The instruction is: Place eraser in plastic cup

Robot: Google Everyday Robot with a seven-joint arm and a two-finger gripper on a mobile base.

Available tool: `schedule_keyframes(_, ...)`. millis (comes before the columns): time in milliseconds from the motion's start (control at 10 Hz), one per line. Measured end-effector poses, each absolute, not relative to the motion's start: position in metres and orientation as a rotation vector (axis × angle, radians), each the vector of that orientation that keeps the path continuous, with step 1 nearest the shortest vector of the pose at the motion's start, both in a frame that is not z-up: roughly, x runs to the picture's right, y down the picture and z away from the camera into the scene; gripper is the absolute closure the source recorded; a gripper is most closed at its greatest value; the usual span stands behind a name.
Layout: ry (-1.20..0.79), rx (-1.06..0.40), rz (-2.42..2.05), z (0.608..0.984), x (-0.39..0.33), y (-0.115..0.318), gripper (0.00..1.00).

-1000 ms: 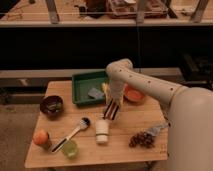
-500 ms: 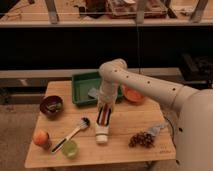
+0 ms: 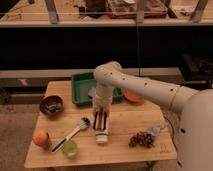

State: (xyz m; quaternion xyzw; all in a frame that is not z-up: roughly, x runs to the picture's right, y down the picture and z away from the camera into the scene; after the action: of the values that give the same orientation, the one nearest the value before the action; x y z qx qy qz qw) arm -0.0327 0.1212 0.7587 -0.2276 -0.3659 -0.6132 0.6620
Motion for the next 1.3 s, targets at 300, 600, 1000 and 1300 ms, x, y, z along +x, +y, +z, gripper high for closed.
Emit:
schedule_keyframes(300, -0.828, -0.512, -1.422, 0.752, -0.041, 0.125, 0.91)
schedule_keyframes(600, -0.874, -0.499, -1.497, 0.740, -0.093, 0.137, 0.91)
schedule_keyframes(1000, -0.983, -0.379, -1.623, 0.705, -0.186, 0.157, 0.91)
schedule_keyframes(1300, -0.998, -0.337, -1.712, 0.673, -0.215, 0.188, 0.91)
